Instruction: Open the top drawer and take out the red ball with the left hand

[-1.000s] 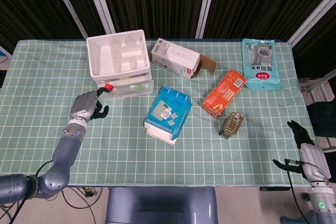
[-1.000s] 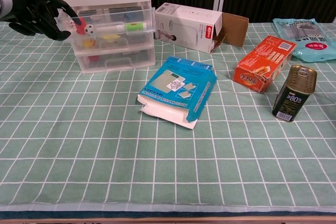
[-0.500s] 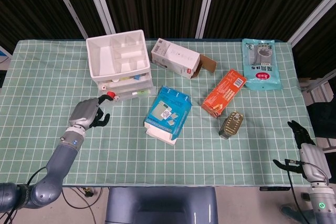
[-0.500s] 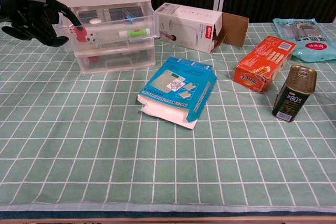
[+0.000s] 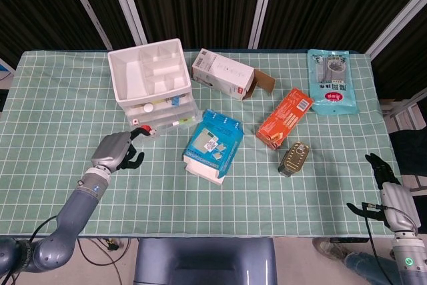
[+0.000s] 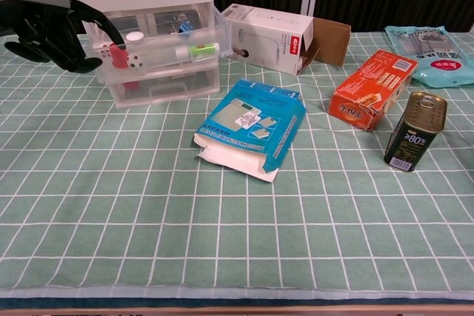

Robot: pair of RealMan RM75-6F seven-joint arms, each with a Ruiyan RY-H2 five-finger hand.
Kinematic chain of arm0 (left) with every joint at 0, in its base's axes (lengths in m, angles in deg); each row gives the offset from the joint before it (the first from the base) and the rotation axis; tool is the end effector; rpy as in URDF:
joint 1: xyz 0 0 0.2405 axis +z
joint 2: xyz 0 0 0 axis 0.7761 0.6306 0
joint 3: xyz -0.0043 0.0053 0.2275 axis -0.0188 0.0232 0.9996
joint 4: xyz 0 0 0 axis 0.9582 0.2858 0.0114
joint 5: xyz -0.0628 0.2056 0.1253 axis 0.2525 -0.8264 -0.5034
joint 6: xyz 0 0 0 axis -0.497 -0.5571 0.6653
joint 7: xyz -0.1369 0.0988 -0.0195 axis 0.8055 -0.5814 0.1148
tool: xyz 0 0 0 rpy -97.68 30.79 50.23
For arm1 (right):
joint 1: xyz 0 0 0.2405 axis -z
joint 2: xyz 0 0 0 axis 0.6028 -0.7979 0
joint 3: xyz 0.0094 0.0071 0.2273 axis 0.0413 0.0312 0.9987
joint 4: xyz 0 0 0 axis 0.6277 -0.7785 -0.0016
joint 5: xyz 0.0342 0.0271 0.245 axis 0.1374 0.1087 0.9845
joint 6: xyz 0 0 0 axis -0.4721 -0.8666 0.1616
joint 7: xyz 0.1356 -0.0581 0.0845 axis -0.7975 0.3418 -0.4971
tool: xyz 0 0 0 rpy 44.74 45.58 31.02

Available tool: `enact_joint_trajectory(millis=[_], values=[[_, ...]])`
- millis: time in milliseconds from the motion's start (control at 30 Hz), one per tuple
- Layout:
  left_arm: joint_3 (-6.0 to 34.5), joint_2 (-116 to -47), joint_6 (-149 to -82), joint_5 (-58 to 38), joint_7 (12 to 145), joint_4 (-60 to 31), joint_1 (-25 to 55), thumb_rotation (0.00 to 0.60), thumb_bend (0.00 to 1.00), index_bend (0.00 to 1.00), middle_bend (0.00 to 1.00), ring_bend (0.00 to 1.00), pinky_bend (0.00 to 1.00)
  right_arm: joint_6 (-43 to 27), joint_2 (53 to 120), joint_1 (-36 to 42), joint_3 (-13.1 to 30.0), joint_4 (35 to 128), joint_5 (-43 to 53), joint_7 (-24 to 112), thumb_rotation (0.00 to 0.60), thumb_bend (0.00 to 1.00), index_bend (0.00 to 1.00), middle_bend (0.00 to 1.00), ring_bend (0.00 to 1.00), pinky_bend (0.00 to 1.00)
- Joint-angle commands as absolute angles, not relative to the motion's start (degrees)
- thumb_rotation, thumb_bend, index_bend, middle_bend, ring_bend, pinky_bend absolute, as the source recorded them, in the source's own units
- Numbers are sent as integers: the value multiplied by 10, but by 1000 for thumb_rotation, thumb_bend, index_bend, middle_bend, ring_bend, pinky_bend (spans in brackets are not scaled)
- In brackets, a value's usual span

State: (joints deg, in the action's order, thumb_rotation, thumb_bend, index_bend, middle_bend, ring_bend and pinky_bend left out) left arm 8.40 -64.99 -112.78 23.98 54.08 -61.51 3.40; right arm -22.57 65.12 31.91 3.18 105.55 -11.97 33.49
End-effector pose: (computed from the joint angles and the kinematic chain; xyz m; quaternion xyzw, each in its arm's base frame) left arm -0.0864 0.3192 0.0129 -0.6394 -0.5619 -0.3347 0.4042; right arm -0.2980 -0.2157 0.1033 0.5167 -0.5114 0.4303 0.5351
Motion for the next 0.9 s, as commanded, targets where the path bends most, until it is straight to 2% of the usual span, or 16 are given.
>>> enact_joint_trajectory(millis=[33,233,433,533,700,900], values=[[85,-647,-1130,237,544,-618,34,600,461,264,1000,1000,1000,-226,651,319,32,1056,-120,335,600,85,0,0,0,219],[82,-642,-1140,229,553,-620,33,600,409,220,1000,1000,1000,-226,651,319,32,1057,-120,335,600,86,0,0,0,219],[71,-633,-1153,218,551,-620,26,600,341,228,1000,1000,1000,-225,651,319,32,1058,-118,335,600,86,0,0,0,219],[63,-624,-1160,213,531,-620,12,600,305,269,1000,1000,1000,-225,651,319,32,1058,-118,334,600,86,0,0,0,219],[61,-607,-1168,229,458,-606,-28,600,245,395,1000,1000,1000,-224,651,319,32,1058,-117,333,600,86,0,0,0,219],[80,-596,-1152,287,355,-568,-83,600,220,413,1000,1000,1000,-223,650,319,32,1058,-118,331,600,86,0,0,0,219]])
